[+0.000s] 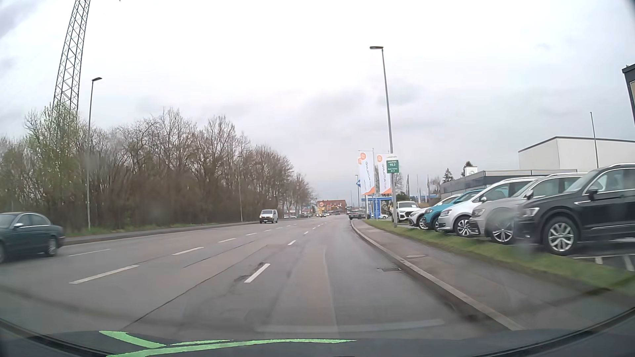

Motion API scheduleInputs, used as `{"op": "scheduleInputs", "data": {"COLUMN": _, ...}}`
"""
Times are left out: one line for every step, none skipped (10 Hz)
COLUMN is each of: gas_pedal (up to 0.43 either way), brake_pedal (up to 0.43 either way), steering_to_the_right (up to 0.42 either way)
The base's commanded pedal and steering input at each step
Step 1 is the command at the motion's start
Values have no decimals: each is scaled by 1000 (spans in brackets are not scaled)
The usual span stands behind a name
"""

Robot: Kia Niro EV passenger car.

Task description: Follow the waypoints while adhering to traffic rules and regulations

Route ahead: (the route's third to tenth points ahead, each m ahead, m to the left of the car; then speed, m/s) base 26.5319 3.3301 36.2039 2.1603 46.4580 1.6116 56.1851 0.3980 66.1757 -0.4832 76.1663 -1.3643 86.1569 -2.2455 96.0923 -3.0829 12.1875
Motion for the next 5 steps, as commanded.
{"op": "scheduleInputs", "data": {"gas_pedal": 79, "brake_pedal": 0, "steering_to_the_right": 7}}
{"op": "scheduleInputs", "data": {"gas_pedal": 79, "brake_pedal": 0, "steering_to_the_right": 7}}
{"op": "scheduleInputs", "data": {"gas_pedal": 79, "brake_pedal": 0, "steering_to_the_right": 7}}
{"op": "scheduleInputs", "data": {"gas_pedal": 79, "brake_pedal": 0, "steering_to_the_right": 6}}
{"op": "scheduleInputs", "data": {"gas_pedal": 79, "brake_pedal": 0, "steering_to_the_right": 6}}
